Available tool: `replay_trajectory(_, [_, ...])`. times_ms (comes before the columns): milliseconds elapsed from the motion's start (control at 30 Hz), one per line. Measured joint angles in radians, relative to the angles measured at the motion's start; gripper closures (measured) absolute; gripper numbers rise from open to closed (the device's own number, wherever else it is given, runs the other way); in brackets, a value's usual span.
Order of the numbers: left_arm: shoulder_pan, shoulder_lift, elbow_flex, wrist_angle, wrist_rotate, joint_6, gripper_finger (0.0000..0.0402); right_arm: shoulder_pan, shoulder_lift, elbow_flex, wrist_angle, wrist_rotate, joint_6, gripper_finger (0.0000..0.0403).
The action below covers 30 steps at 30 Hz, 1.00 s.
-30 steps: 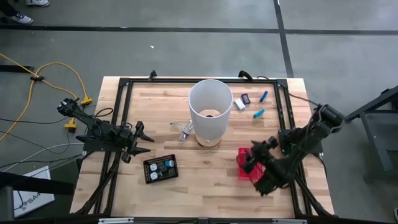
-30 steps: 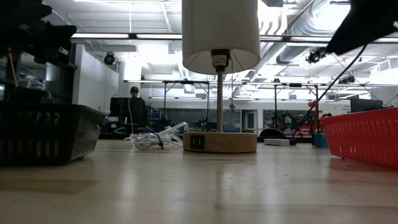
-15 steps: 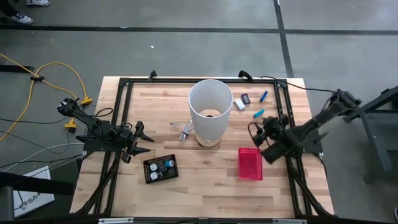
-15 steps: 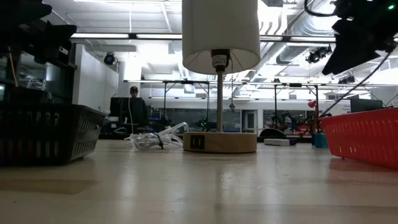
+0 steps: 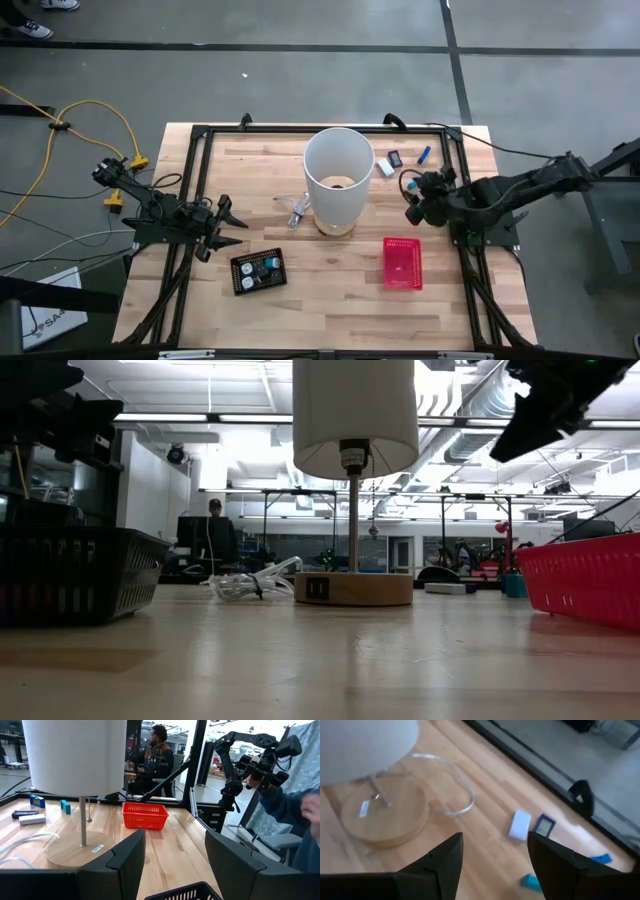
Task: Pick & Place Office items
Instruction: Put the right blue digital clock into the orange bin
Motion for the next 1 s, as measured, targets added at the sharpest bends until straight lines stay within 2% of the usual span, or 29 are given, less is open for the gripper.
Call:
replay_trajectory(267, [0.0, 0.0, 0.0, 0.0, 0.0, 0.0, 0.0202, -0.156, -0.004, 0.0, 0.093, -0.004, -0.155, 0.0195])
replay_trajectory(333, [0.0, 0.0, 0.0, 0.0, 0.0, 0.0, 0.0202, -0.197, -0.003, 0.0, 0.13, -0.033, -0.202, 0.0195])
replay_trajectory(500, [0.0, 0.0, 0.0, 0.0, 0.0, 0.0, 0.0202, -0.329, -0.003, 0.0, 0.193, -0.223, -0.279, 0.0195])
replay_trajectory(833, [0.0, 0.0, 0.0, 0.0, 0.0, 0.0, 0.0202, -0.663, 0.062, 0.0, 0.181, -0.539, -0.398, 0.0195])
replay_trajectory(1000, [0.0, 0.0, 0.0, 0.0, 0.0, 0.0, 0.0202, -0.798, 0.14, 0.021, 0.178, -0.632, -0.402, 0.0195])
